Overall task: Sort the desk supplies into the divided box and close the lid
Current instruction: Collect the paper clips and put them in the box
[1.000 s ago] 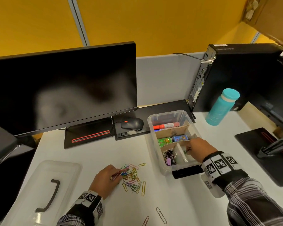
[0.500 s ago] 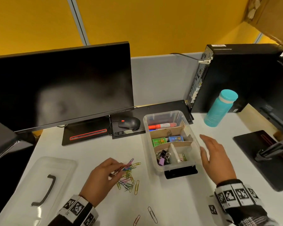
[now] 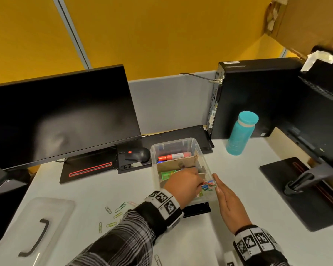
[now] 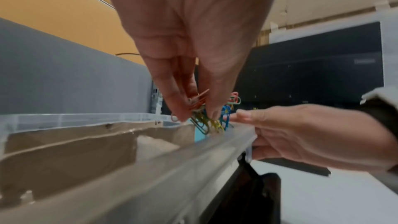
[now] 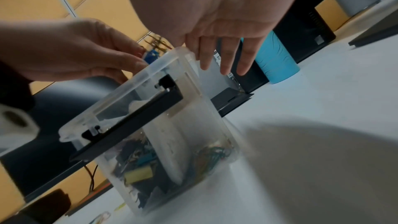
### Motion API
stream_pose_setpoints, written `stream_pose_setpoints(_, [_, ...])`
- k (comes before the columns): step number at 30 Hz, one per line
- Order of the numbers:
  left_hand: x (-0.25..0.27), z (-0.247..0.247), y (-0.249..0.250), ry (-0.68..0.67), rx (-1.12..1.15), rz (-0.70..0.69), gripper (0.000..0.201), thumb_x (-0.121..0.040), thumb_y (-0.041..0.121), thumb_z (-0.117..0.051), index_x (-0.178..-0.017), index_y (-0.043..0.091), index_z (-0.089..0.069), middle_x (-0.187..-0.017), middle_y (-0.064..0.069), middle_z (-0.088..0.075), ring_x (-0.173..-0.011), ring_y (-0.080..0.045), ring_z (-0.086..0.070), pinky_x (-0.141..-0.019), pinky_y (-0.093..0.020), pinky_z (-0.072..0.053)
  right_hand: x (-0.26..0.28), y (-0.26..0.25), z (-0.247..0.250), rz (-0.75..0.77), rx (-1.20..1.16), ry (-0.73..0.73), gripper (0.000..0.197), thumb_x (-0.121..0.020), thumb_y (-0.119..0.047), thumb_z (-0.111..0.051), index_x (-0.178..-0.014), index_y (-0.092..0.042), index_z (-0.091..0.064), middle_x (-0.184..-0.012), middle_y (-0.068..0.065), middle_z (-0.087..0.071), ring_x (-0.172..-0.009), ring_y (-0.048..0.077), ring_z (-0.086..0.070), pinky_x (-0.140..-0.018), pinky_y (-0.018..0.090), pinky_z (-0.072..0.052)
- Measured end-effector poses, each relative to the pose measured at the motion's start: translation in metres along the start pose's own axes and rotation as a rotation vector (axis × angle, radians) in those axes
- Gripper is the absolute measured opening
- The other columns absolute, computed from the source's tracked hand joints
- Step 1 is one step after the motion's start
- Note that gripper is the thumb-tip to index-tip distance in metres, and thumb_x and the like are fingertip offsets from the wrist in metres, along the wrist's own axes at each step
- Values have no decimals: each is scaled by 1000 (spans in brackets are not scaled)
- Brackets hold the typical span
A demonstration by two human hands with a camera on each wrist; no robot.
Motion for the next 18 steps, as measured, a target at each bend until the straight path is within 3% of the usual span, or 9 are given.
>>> stream_pose_setpoints(5, [-27, -24, 5, -288, -152, 29, 21, -93, 9, -49, -105, 2, -64, -112, -17, -63, -103, -34, -60, -86, -38, -47, 4, 3, 1, 4, -10, -28, 57, -89, -61, -17, -142, -42, -27, -144, -21, -37, -133, -4, -35, -110, 18, -25])
stream_pose_setpoints(10, [-35, -31, -5, -315, -36, 12, 40, -91, 9, -50, -130, 19, -53, -131, -6, -57, -118, -25, -55, -100, -35, -44, 3, 5, 0, 13, 53, -51, 46, -96, -52, -18, -141, -44, -22, -145, -19, -35, -134, 0, -32, -115, 28, -26])
stream_pose_setpoints(12, [-25, -17, -9, -247, 87, 15, 40, -91, 9, -51, -128, 24, -56, -131, -2, -58, -116, -22, -57, -100, -37, -46, 3, 3, 1, 24, 73, -40, 53, -94, -56, -16, -143, -40, -24, -146, -15, -37, -135, 3, -32, -114, 27, -26])
stream_pose_setpoints(14, [-8, 3, -17, -88, 221, -5, 33, -93, 17, -52, -123, 27, -59, -126, 4, -61, -109, -14, -59, -97, -33, -48, 4, -4, 5, 27, 96, -8, 54, -96, -51, -21, -145, -31, -27, -147, -10, -37, -134, 2, -29, -110, 21, -22])
stream_pose_setpoints(16, [16, 20, -33, 90, 324, -11, 34, -94, 23, -53, -126, 32, -55, -125, 11, -58, -107, -6, -56, -96, -26, -47, 4, -22, 11, 95, 163, 66, 52, -96, -45, -27, -144, -25, -31, -146, -8, -37, -131, 0, -26, -108, 21, -22])
stream_pose_setpoints(18, [45, 24, -61, 249, 396, 66, 40, -93, 28, -54, -132, 35, -46, -127, 15, -52, -111, -1, -52, -95, -20, -44, 6, -45, 12, 214, 285, 137, 48, -94, -39, -32, -138, -22, -40, -141, -4, -41, -129, 6, -28, -106, 26, -28])
Point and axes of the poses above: each hand's wrist, its own x-axis away from the middle knuckle, its own z-axis out of the back of the hand, y = z × x, the point moved 4 cm from there along -x, towards the middle knuckle
